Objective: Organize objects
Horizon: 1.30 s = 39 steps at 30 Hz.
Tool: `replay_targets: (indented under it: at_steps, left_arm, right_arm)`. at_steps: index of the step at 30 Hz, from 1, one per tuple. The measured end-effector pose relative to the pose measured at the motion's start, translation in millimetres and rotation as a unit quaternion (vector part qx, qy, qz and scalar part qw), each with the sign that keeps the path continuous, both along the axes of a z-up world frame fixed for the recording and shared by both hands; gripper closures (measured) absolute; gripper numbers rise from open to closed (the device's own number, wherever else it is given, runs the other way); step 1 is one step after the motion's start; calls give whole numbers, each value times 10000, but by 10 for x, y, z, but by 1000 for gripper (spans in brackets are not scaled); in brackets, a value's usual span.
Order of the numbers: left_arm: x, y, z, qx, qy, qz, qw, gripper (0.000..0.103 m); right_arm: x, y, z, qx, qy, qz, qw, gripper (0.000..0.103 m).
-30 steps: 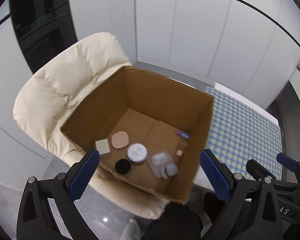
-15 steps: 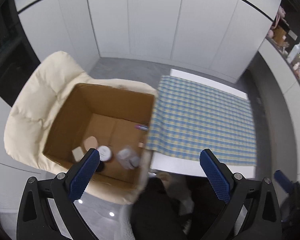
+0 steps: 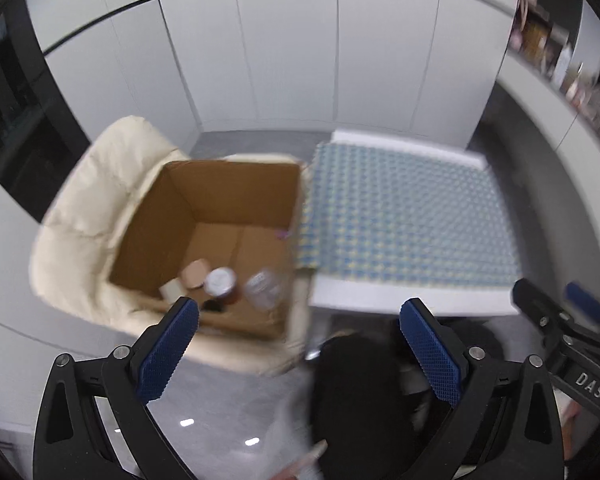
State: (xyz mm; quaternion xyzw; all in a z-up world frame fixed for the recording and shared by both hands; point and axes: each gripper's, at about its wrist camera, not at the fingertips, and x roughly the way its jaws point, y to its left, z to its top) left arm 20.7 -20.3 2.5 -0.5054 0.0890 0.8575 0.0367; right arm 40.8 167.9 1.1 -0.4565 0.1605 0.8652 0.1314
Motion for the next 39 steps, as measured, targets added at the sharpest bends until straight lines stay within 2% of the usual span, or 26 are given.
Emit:
replay_targets:
  at_steps: [2,13,21,32,39]
  left_arm:
    - [41,15,-33,-172,-29,-71,9998,1]
    - [58,-43,-86,58,-188,-92,9998,1]
    - [130,-33,-47,4,-83,-62,9999,1]
    - [105,-12,-85,-86,-118,-60,9999,1]
    - [88,-10,-113,-126,-138,-40,9998,1]
  right_arm:
    - [13,-44,-22,68,-60,-3,10000,0]
    - [98,-108,-54,217,-158,-57,9996,0]
    - [66,-222,-124,397,-312,113,9987,0]
    - [81,-183,-164,223,-309,68,9993,0]
    - [63,-173,-177,279,-326,84,9990,0]
